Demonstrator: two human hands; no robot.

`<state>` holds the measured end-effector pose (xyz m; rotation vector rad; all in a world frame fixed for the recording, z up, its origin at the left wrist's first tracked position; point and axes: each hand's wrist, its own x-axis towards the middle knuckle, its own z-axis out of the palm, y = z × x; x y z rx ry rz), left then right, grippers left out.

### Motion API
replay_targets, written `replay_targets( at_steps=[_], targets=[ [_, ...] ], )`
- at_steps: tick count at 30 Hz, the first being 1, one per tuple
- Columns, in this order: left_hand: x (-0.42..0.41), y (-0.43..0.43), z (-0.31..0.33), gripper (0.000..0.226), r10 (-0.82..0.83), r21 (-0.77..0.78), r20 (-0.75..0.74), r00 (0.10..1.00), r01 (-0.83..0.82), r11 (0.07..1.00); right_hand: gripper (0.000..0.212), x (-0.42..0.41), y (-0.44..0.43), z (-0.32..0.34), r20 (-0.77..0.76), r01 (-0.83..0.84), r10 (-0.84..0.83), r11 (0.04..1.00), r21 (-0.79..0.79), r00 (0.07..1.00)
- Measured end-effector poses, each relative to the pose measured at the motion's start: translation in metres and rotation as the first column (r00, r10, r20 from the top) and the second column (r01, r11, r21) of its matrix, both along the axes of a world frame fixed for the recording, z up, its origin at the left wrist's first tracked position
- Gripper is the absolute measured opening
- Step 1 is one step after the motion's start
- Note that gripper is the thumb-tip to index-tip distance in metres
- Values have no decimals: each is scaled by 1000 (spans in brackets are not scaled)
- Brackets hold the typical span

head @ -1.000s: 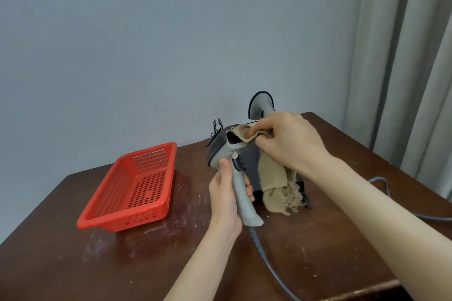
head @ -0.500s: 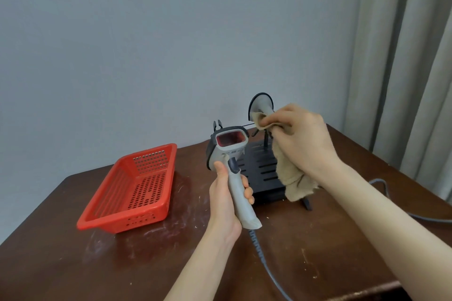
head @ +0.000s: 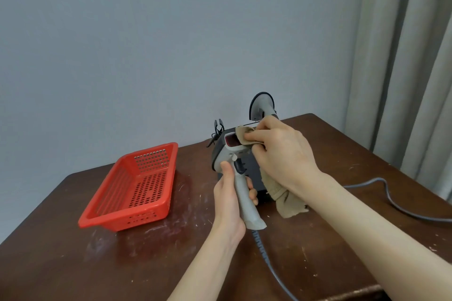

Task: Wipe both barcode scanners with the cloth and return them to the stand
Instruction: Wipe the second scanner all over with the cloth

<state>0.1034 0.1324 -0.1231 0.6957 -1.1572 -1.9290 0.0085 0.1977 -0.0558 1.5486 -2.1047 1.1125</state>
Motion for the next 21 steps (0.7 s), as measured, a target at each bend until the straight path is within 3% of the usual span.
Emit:
replay_targets(
  at_steps=[4, 8, 10, 12, 15, 18, 21],
  targets=[
    [-5, -2, 2, 66, -10, -22, 17, 1000, 10, 1000, 35, 9, 0, 7, 68, -112, 116, 992, -53, 991],
    [-5, -2, 3, 56, -42, 35, 1, 999, 42, 999, 32, -8, 2, 10, 4, 91, -92, 990, 110, 996],
    [-6, -2, 3, 53, -45, 46, 19, 999, 44, 998, 25, -16, 5, 13, -1, 186, -187, 977, 107, 982],
    [-5, -4, 3, 52, -30, 51, 16, 999, 30, 998, 34, -25, 7, 15, 31, 280, -284, 955, 103, 958],
    [-3, -8, 2, 52, -20, 33, 25, 999, 19, 999, 35, -35, 10, 9, 70, 257, -270, 954, 154, 960],
    [-3, -9, 1, 47, 2, 13, 47, 999, -3, 1000, 8, -30, 7, 5, 177, 108, -91, 990, -87, 980],
    [-5, -7, 0, 50, -6, 1, 58, 998, 6, 1000, 16, -17, -1, 4, 77, -19, 39, 969, -247, 996]
  ],
)
